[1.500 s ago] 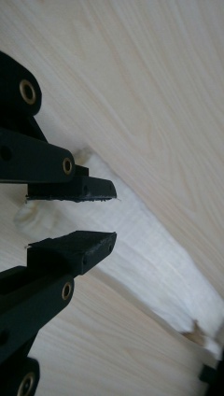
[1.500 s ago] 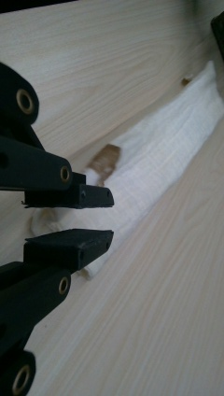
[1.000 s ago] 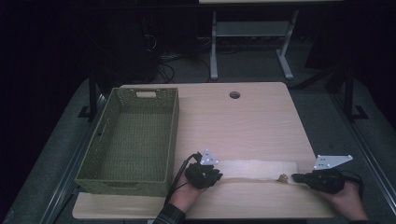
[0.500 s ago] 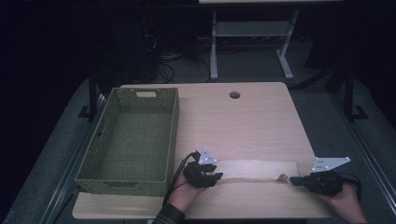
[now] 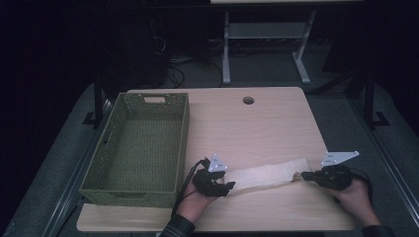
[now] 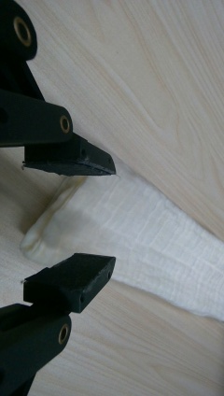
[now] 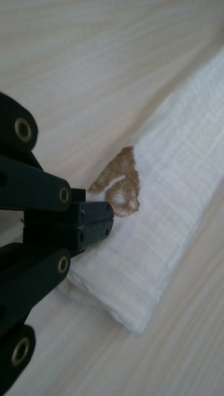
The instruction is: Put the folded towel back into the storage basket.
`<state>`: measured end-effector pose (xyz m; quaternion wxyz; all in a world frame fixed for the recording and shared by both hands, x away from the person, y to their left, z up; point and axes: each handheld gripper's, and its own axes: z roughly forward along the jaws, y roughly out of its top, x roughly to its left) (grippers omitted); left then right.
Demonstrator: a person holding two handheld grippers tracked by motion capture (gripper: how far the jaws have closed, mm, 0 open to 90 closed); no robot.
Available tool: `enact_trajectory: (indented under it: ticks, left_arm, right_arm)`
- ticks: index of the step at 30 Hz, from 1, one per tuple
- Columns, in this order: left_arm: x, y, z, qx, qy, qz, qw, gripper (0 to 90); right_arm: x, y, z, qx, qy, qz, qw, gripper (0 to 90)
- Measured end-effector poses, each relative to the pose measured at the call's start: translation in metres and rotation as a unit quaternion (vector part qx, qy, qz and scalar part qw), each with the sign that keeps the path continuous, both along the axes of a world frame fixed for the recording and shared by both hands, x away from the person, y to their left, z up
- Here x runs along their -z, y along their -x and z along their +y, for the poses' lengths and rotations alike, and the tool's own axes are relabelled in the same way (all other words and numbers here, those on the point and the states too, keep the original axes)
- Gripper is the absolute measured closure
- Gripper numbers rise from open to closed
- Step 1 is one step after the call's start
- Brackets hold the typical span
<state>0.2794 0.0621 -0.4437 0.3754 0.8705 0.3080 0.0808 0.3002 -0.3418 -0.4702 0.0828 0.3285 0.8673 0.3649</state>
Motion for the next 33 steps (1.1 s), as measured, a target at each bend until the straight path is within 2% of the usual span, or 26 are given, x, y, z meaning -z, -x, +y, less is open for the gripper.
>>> enact_trajectory:
  ticks: [10, 19, 25, 27, 30, 33]
  left_arm:
    - [0.0, -0.001, 0.001, 0.001, 0.0, -0.002, 1.0, 46.2]
    - [0.0, -0.001, 0.001, 0.0, 0.001, -0.004, 1.0, 45.9]
    - [0.001, -0.003, 0.0, 0.0, -0.001, -0.004, 1.0, 45.9]
    - [0.001, -0.004, -0.001, -0.001, -0.001, -0.005, 1.0, 45.9]
    - [0.003, -0.006, -0.001, -0.003, -0.004, -0.007, 1.0, 46.8]
    - [0.002, -0.01, -0.001, -0.007, -0.001, -0.012, 0.9999, 51.7]
  right_arm:
    - [0.0, -0.041, 0.015, 0.003, 0.005, -0.002, 1.0, 89.8]
    - [0.001, -0.073, 0.036, -0.001, 0.009, -0.017, 0.9998, 89.8]
    - [0.005, -0.1, 0.051, 0.001, -0.017, -0.022, 0.9996, 89.8]
    - [0.006, -0.108, 0.054, -0.002, -0.017, -0.025, 0.9996, 89.8]
    - [0.006, -0.113, 0.06, -0.002, -0.019, -0.03, 0.9994, 89.2]
    - [0.003, -0.109, 0.058, -0.002, -0.021, -0.033, 0.9992, 78.8]
